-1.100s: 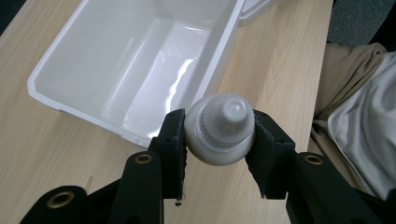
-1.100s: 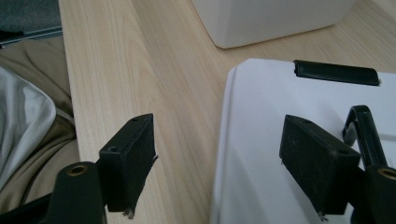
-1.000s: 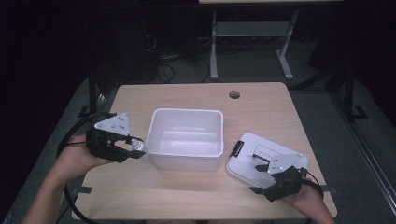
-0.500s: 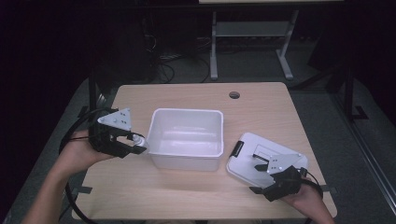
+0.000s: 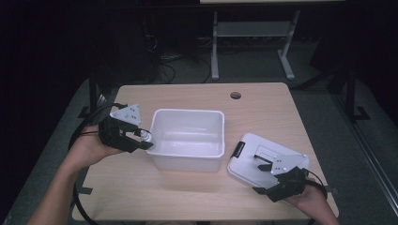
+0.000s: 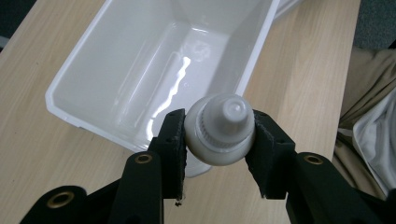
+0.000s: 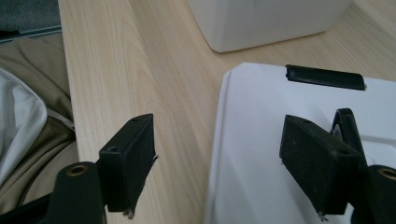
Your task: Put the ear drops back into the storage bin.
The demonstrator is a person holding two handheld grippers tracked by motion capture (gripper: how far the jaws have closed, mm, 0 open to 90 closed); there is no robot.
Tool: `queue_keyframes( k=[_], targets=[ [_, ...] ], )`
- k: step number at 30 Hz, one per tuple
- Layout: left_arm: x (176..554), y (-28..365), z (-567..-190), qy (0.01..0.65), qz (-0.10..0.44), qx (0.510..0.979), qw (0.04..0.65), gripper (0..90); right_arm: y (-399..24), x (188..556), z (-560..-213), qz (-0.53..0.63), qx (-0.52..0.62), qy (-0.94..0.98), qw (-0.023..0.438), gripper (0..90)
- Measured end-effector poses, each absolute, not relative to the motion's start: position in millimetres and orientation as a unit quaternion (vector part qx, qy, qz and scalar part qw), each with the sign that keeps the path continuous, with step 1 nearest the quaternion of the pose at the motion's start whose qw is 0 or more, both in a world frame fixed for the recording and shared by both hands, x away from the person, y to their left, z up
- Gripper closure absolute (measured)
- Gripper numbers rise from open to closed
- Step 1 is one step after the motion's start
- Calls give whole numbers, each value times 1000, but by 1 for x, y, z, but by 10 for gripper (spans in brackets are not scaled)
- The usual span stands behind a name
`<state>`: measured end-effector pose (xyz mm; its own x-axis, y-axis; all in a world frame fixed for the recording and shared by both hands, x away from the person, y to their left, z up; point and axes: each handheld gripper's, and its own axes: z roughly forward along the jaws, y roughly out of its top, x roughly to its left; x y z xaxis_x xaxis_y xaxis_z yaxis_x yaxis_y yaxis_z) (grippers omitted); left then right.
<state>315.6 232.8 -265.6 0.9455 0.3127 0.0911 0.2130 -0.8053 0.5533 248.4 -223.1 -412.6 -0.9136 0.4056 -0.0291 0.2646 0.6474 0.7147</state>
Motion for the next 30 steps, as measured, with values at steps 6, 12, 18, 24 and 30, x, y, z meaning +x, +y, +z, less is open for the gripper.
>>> queue_keyframes(
  k=[6,12,18,24,30],
  targets=[
    [323,232,-271,145,86,947,274,601,-223,249,-414,376,185,903,92,259],
    [328,231,-276,152,82,947,271,601,-223,249,-413,377,183,903,95,259],
    [332,229,-279,156,81,947,268,602,-224,249,-413,377,182,903,96,259],
    [336,226,-282,157,81,948,264,601,-223,249,-413,377,183,903,95,259],
    [340,222,-287,158,80,949,260,601,-225,248,-413,377,184,903,96,259]
  ],
)
